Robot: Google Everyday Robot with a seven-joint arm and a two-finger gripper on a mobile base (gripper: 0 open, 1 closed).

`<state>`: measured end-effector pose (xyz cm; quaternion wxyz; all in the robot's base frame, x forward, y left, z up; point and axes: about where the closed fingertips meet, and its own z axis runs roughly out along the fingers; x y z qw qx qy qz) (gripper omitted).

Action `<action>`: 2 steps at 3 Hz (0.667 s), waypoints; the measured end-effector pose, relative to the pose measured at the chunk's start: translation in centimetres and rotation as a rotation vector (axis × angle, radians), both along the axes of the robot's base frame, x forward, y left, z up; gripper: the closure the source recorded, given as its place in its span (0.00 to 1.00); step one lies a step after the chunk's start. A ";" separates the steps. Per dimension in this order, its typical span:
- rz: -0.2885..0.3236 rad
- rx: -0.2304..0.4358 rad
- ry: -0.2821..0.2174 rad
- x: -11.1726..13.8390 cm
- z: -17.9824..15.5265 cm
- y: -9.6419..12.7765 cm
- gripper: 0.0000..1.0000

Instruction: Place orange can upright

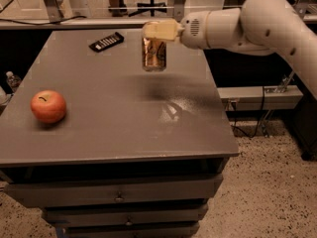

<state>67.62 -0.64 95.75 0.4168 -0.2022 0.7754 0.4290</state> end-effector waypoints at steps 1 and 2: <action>-0.014 0.129 -0.133 -1.0 2.4 -3.6 1.00; 0.028 0.132 -0.226 -2.4 4.4 -2.4 1.00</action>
Offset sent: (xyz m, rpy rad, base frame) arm -0.0077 -0.0337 0.0207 0.1173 -0.1143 -0.0169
